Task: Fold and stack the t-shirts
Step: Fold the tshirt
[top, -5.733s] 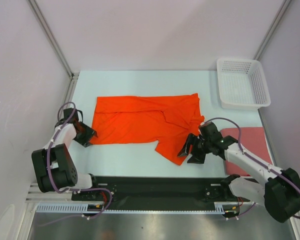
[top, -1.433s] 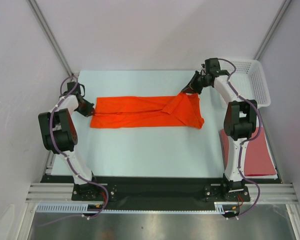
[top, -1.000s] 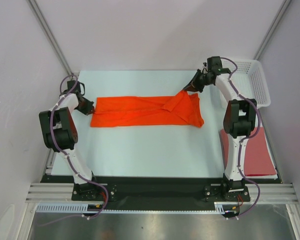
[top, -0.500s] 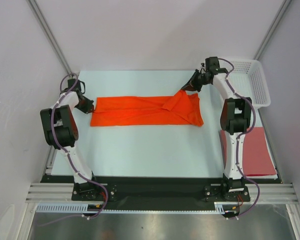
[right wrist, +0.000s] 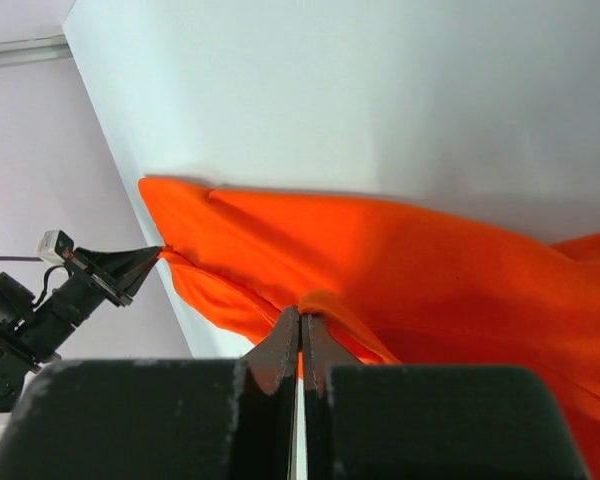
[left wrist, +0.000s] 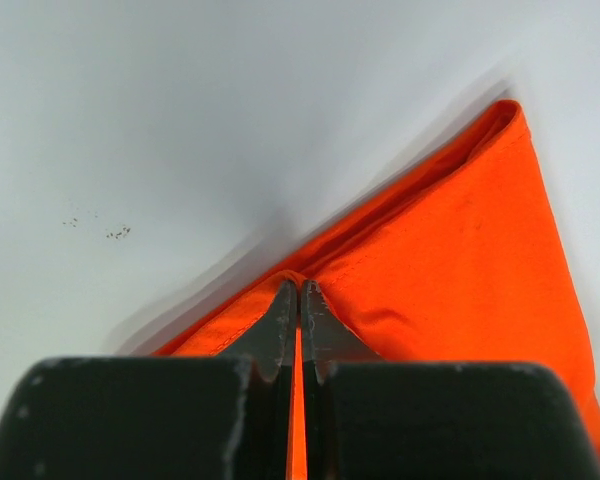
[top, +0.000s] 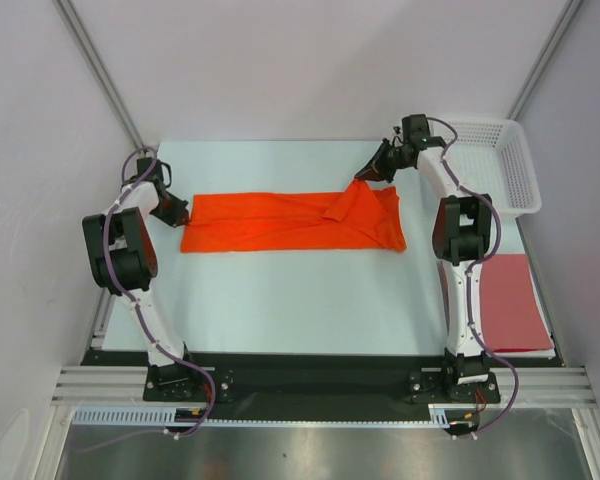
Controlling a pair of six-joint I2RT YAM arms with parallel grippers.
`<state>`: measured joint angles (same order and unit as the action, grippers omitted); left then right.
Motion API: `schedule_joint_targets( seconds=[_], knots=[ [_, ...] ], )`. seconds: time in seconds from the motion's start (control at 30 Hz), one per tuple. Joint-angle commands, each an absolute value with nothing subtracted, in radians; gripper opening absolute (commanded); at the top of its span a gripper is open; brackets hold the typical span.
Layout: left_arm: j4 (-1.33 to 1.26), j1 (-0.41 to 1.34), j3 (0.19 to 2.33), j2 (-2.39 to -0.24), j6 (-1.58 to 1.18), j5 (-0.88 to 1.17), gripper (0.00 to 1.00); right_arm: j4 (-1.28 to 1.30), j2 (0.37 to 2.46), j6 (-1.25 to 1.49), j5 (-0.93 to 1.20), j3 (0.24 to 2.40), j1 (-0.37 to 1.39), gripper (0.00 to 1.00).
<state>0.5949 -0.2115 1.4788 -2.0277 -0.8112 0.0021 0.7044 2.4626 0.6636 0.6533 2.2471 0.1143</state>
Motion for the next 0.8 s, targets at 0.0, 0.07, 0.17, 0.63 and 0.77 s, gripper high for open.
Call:
schedule_joint_targets(
  seconds=[0.0, 0.07, 0.17, 0.63, 0.77],
  knots=[
    [0.597, -0.21, 1.525, -2.031, -0.801, -0.017, 0.0, 0.67, 2.493, 0.689, 0.68, 2.313, 0.118, 0.0],
    [0.595, -0.21, 1.526, -2.031, -0.801, -0.017, 0.0, 0.657, 2.502, 0.699, 0.683, 2.327, 0.121, 0.0],
    [0.595, -0.209, 1.525, -2.036, -0.799, -0.015, 0.0, 0.627, 2.523, 0.713, 0.689, 2.352, 0.12, 0.0],
    [0.595, -0.207, 1.537, -2.002, -0.718, -0.021, 0.18, 0.661, 2.563, 0.661, 0.681, 2.398, 0.097, 0.25],
    [0.595, -0.195, 1.534, -1.93, -0.637, -0.072, 0.39, 0.77, 2.51, 0.575, 0.628, 2.401, 0.065, 0.43]
  ],
)
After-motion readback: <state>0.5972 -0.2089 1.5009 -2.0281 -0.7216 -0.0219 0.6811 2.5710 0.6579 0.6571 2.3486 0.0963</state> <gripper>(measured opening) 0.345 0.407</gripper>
